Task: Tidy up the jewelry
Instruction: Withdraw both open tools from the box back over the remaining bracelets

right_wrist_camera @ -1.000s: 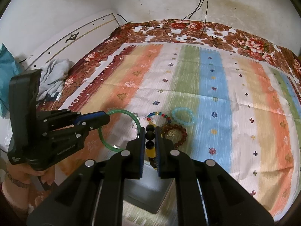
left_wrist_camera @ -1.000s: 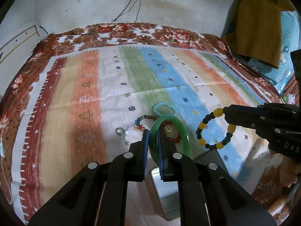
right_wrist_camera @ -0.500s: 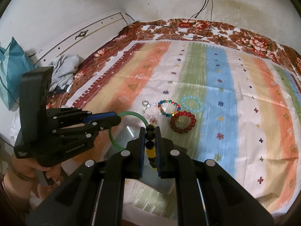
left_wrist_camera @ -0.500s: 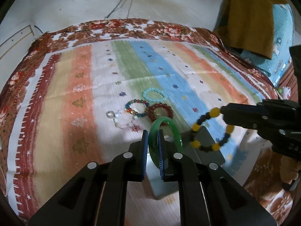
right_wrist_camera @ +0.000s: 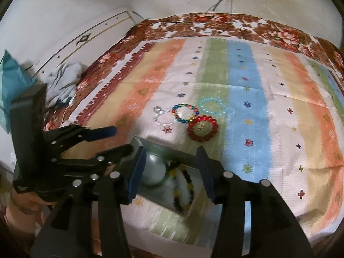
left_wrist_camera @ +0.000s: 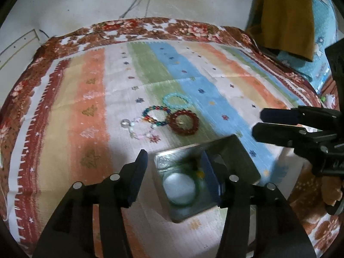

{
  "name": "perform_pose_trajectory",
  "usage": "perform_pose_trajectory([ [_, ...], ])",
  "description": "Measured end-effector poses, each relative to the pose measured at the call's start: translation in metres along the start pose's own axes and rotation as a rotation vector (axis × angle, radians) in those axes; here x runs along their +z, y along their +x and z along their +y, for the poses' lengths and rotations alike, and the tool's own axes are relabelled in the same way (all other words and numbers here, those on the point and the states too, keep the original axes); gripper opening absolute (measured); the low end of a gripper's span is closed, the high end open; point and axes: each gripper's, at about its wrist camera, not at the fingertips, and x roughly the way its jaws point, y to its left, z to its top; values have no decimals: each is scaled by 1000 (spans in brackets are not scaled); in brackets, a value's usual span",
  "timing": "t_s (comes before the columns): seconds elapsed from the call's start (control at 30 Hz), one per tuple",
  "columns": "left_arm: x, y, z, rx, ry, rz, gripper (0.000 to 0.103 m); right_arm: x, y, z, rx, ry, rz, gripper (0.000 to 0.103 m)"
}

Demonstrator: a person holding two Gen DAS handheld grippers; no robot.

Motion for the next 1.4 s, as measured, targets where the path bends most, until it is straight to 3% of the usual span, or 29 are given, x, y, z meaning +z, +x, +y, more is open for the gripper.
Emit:
perform_pose_trajectory([
  [0.23, 8, 3, 25, 49, -58, 10, 58, 7, 8, -13, -22, 41, 14, 51],
  [0.53, 30, 23, 33, 96, -32, 37, 61, 27, 20, -36, -67, 124, 5, 53],
  [0.9, 48, 44, 33, 110, 7, 69, 63, 41, 42, -50, -115, 135, 43, 61],
  [1.4, 69, 80, 67, 123, -58, 138, 64, 65, 85, -65, -128, 144, 123, 61],
])
